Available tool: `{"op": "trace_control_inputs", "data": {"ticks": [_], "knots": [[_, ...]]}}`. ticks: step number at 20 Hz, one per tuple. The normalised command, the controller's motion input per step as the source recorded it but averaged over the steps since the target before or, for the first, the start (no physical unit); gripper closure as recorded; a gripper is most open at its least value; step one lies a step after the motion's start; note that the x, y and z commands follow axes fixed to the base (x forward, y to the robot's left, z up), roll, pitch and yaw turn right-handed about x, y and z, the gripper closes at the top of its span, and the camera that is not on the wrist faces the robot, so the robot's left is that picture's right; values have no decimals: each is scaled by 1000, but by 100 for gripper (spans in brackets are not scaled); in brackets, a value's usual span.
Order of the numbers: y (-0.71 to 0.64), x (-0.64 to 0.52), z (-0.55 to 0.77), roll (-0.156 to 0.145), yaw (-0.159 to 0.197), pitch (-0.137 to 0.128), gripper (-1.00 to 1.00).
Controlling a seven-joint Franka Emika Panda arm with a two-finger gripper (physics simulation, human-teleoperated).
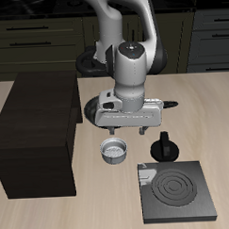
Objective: Place the ramekin on top of the wooden shelf
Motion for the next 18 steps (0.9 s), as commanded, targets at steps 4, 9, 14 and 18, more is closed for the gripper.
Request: {"op": "trace_control_inputs", "data": {"ticks": [4,9,14,18], "knots": [[-124,53,-274,-20,-9,41,-100],[-26,36,-271,-10,-6,42,-100],[100,-31,-232,21,21,37,-100],[95,-45,-322,35,28,40,100]]}}
